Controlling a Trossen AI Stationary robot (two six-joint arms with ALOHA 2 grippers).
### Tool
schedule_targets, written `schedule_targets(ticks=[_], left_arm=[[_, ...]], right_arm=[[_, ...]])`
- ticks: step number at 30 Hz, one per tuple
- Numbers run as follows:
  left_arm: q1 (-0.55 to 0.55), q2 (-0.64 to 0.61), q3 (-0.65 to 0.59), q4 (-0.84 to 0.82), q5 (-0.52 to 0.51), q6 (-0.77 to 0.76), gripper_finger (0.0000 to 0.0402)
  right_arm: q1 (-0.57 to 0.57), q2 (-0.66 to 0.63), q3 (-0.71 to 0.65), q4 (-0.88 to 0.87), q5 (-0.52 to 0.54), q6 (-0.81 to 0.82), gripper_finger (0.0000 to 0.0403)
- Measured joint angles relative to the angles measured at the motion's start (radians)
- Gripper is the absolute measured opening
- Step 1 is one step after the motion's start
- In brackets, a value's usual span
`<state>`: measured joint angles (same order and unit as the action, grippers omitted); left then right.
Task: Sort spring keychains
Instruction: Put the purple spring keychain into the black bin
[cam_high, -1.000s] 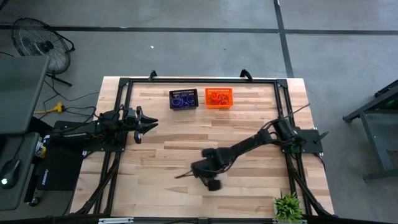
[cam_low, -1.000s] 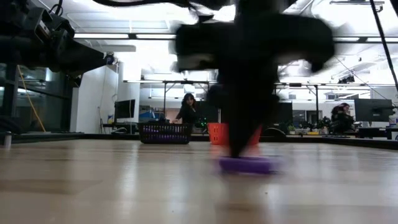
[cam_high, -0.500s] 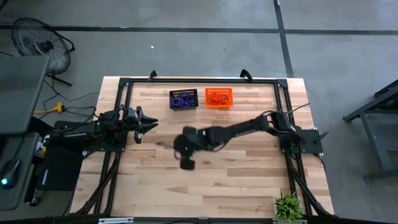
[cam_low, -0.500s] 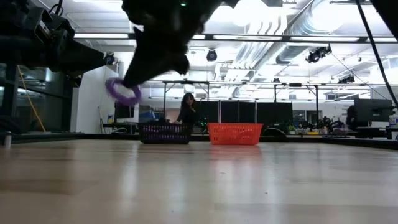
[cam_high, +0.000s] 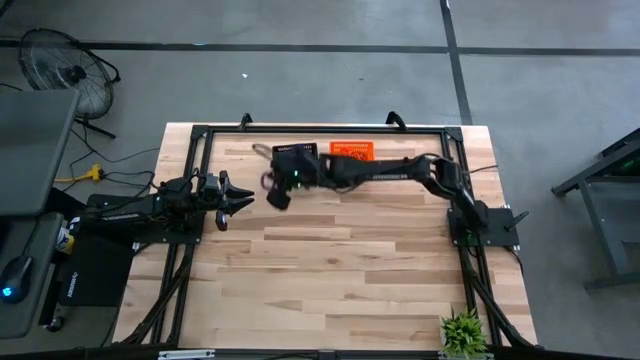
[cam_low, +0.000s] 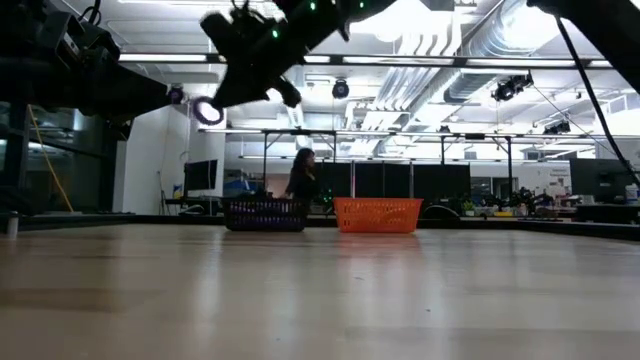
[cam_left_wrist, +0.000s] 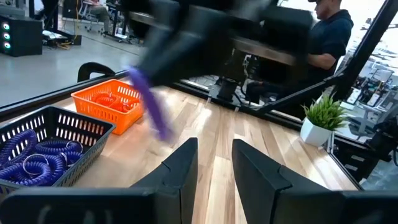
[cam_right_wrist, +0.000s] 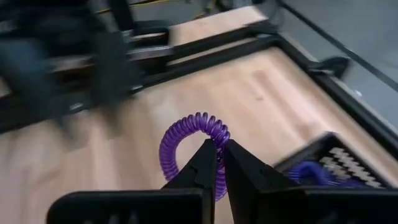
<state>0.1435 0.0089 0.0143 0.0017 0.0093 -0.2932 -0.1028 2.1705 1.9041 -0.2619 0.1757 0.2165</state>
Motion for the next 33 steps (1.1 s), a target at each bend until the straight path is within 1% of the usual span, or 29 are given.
schedule_targets(ticks=[6, 11, 15, 19, 22, 24, 28, 33], left_arm=[[0.0, 0.0, 0.0, 0.0, 0.0, 0.0, 0.0099], [0.0, 0.0, 0.0, 0.0, 0.0, 0.0, 0.0099], [0.0, 0.0, 0.0, 0.0, 0.0, 0.0, 0.0099], [0.0, 0.0, 0.0, 0.0, 0.0, 0.0, 0.0099], [0.0, 0.0, 0.0, 0.0, 0.0, 0.0, 0.0099], [0.0, 0.0, 0.0, 0.0, 0.0, 0.0, 0.0099], [0.0, 0.0, 0.0, 0.0, 0.0, 0.0, 0.0099], [0.0, 0.0, 0.0, 0.0, 0.0, 0.0, 0.0099]], right_arm=[[-0.102, -0.001, -0.003, -0.007, 0.034, 0.072, 0.0014], [-0.173, -0.001, -0.003, -0.026, 0.068, 0.097, 0.0015], [-0.214, -0.001, -0.003, -0.058, 0.061, 0.122, 0.0015], [-0.23, -0.003, -0.003, -0.112, 0.073, 0.128, 0.0017], [-0.236, -0.003, -0.004, -0.197, 0.107, 0.176, 0.0015], [-0.241, -0.003, -0.005, -0.239, 0.109, 0.204, 0.0014], [-0.252, -0.003, -0.005, -0.253, 0.109, 0.248, 0.0015], [-0.259, 0.005, -0.005, -0.258, 0.103, 0.347, 0.0017]])
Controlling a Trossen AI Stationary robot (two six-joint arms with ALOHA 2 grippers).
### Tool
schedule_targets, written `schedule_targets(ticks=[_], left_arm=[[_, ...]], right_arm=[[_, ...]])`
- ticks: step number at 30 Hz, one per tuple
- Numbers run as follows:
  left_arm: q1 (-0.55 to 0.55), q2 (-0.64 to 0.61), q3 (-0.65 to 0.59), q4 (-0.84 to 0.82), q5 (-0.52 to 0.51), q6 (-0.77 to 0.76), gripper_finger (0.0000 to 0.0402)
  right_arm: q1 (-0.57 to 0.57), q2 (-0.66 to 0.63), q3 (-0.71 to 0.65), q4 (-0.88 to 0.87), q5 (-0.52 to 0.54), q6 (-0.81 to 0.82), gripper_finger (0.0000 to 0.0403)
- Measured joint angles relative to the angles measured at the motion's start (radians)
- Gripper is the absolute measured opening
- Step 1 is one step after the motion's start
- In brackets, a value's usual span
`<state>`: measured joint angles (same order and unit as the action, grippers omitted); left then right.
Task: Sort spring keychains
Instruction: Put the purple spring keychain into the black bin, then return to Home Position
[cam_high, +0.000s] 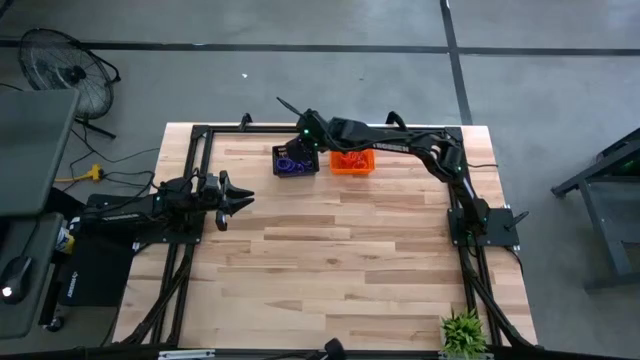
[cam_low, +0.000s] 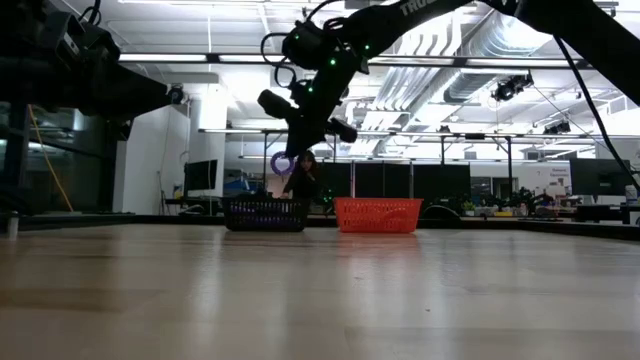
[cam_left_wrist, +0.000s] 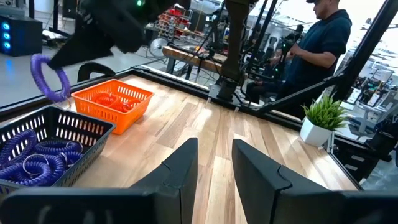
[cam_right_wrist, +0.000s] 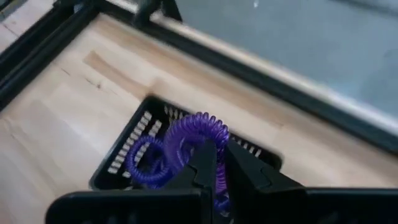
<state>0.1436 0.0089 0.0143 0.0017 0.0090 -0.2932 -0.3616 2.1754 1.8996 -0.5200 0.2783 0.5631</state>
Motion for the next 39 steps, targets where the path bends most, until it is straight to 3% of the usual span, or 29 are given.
schedule_targets(ticks=[7, 15, 23, 32, 39], left_arm=[[0.0, 0.0, 0.0, 0.0, 0.0, 0.0, 0.0099], [0.0, 0.0, 0.0, 0.0, 0.0, 0.0, 0.0099], [0.0, 0.0, 0.0, 0.0, 0.0, 0.0, 0.0099], [0.0, 0.0, 0.0, 0.0, 0.0, 0.0, 0.0099], [0.0, 0.0, 0.0, 0.0, 0.0, 0.0, 0.0099]], right_arm=[[-0.006, 0.066, 0.0, 0.002, -0.095, 0.091, 0.0019], [-0.005, 0.083, 0.0, 0.011, -0.094, 0.087, 0.0024], [-0.005, 0.083, 0.0, 0.001, -0.113, 0.054, 0.0076], [-0.019, 0.082, 0.0, -0.046, -0.29, 0.011, 0.0148], [-0.02, 0.026, 0.0, -0.182, -0.431, -0.203, 0.0142]])
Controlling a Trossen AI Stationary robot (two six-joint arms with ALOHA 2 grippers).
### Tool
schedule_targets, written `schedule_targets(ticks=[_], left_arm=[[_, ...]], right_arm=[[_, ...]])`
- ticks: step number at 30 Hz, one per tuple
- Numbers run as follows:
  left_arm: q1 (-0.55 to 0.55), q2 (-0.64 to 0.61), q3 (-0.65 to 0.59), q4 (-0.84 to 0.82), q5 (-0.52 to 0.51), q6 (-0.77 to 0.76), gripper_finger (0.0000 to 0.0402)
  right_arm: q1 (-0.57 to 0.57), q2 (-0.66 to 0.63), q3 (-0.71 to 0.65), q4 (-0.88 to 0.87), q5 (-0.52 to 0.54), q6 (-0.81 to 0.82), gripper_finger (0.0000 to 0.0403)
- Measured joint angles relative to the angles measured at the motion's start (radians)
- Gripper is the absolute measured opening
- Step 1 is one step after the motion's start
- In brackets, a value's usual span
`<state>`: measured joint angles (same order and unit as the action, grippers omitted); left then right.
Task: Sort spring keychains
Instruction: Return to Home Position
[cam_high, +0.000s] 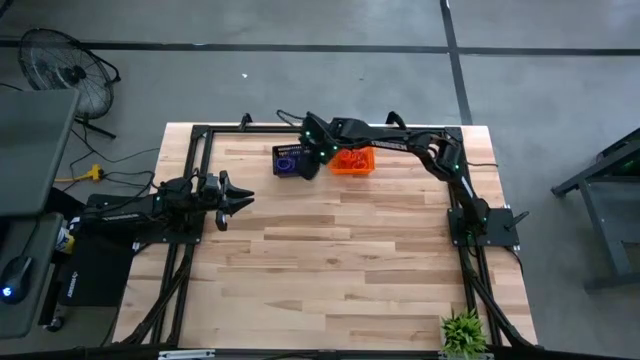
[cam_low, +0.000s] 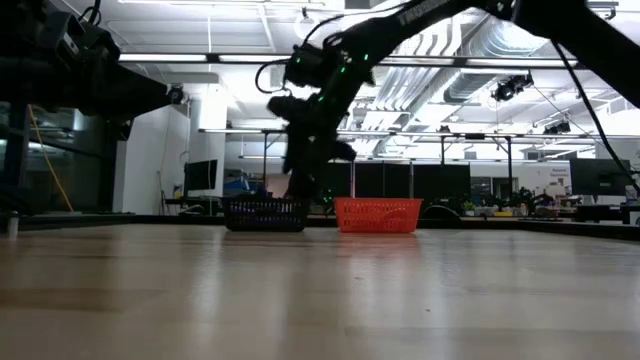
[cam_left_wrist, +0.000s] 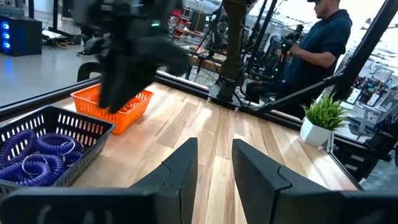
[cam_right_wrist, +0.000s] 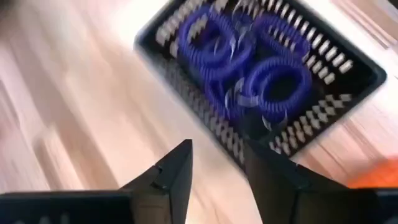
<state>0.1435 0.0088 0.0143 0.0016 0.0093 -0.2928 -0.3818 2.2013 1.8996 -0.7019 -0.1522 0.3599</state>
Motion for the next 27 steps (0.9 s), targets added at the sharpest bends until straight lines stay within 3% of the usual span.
schedule_targets(ticks=[8, 16, 21, 27], left_arm=[[0.0, 0.0, 0.0, 0.0, 0.0, 0.0, 0.0099], [0.0, 0.0, 0.0, 0.0, 0.0, 0.0, 0.0099], [0.0, 0.0, 0.0, 0.0, 0.0, 0.0, 0.0099], [0.0, 0.0, 0.0, 0.0, 0.0, 0.0, 0.0099]], right_arm=[[0.093, -0.08, 0.001, -0.28, 0.003, -0.315, 0.0101], [0.231, -0.092, -0.021, -0.295, -0.088, -0.417, 0.0057], [0.304, -0.18, -0.263, -0.128, -0.112, -0.386, 0.0025], [0.367, -0.448, -0.739, 0.284, -0.109, -0.245, 0.0002]])
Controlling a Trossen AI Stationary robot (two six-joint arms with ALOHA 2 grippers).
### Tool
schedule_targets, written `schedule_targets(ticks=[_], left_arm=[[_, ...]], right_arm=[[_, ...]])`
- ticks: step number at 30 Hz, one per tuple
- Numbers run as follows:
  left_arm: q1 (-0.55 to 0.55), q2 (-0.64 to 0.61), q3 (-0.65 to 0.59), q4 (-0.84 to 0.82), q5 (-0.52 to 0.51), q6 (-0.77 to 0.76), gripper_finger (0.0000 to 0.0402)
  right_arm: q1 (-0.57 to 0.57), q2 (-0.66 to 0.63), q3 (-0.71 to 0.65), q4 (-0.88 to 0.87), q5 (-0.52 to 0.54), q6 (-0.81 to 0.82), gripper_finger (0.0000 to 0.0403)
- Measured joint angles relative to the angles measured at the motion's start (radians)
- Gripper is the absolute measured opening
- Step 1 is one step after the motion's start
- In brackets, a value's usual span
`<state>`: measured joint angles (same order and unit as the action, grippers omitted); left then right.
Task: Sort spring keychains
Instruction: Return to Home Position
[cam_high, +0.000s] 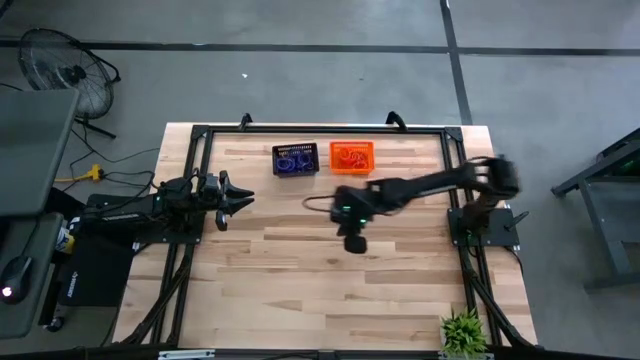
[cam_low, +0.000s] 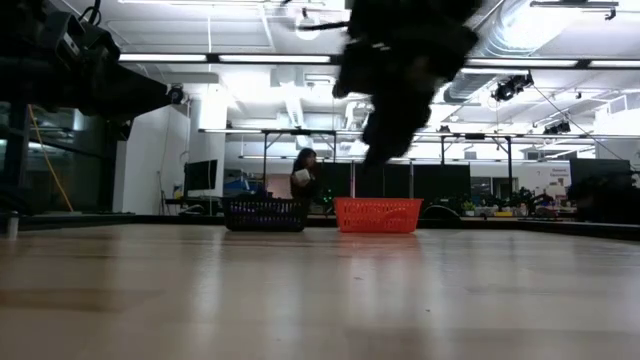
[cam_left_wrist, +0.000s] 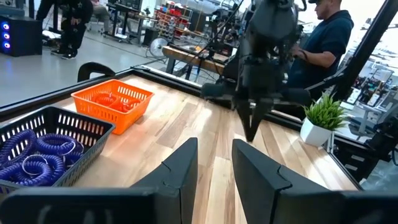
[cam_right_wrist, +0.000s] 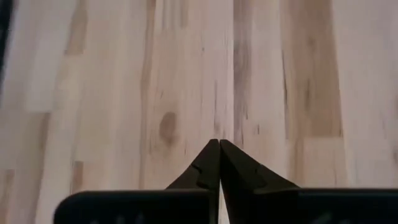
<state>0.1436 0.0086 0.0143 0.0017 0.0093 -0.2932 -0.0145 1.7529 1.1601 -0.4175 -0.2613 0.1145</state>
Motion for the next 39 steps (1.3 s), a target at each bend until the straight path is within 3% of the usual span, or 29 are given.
schedule_targets(ticks=[10, 15, 19, 26, 30, 39], left_arm=[[0.0, 0.0, 0.0, 0.0, 0.0, 0.0, 0.0099], [0.0, 0.0, 0.0, 0.0, 0.0, 0.0, 0.0099], [0.0, 0.0, 0.0, 0.0, 0.0, 0.0, 0.0099], [0.0, 0.0, 0.0, 0.0, 0.0, 0.0, 0.0099], [0.0, 0.0, 0.0, 0.0, 0.0, 0.0, 0.0099], [0.0, 0.0, 0.0, 0.0, 0.0, 0.0, 0.0099]], right_arm=[[0.008, -0.561, -0.65, 0.539, 0.101, 0.258, 0.0003], [0.009, -0.828, -0.865, 0.629, 0.142, 0.353, 0.0001], [0.009, -1.014, -0.965, 0.648, 0.157, 0.383, 0.0001], [0.009, -1.254, -1.099, 0.843, 0.166, 0.401, 0.0001], [0.009, -1.339, -1.147, 0.887, 0.166, 0.398, 0.0001], [0.009, -1.426, -1.15, 0.787, 0.157, 0.352, 0.0]])
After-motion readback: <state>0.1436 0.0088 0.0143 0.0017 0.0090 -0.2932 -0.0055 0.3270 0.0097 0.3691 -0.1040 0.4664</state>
